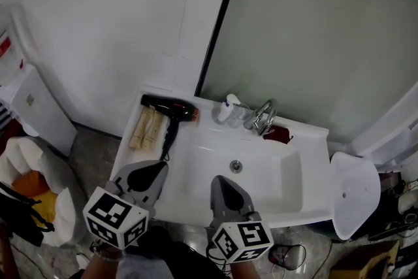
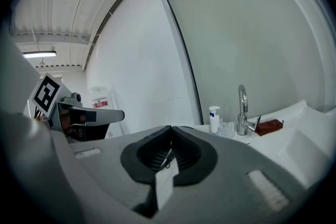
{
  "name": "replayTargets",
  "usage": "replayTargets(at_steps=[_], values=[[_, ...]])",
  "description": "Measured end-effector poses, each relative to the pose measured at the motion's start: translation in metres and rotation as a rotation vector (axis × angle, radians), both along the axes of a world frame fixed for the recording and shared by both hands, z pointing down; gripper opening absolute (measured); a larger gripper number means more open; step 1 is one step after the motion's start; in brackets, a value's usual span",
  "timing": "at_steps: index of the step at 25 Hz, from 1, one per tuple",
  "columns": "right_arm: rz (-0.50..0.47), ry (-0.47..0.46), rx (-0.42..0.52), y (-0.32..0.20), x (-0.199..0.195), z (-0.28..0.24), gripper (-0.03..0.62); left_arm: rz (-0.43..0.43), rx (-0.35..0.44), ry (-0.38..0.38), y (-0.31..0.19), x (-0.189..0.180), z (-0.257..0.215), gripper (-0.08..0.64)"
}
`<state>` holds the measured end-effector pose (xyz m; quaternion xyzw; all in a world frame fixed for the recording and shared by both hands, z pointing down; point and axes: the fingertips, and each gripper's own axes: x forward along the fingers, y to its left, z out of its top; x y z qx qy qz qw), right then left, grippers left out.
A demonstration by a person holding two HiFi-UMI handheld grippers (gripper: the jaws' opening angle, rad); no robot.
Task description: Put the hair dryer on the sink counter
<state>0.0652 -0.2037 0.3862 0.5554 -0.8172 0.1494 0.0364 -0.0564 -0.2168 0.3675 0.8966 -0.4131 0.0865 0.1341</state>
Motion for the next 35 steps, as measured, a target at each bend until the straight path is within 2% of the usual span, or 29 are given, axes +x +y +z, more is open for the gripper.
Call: replayTargets(at_steps=[10, 35], values=[[-0.041, -0.011, 0.045, 0.015, 0.013, -0.017, -0.002, -0.038, 0.044, 0.000, 0.017, 0.017, -0.021, 0.003], [-0.094, -0.019, 0.068, 0.048, 0.038, -0.030, -0.002, -0.090, 0.063, 0.012, 0.057, 0.045, -0.035, 0.003]])
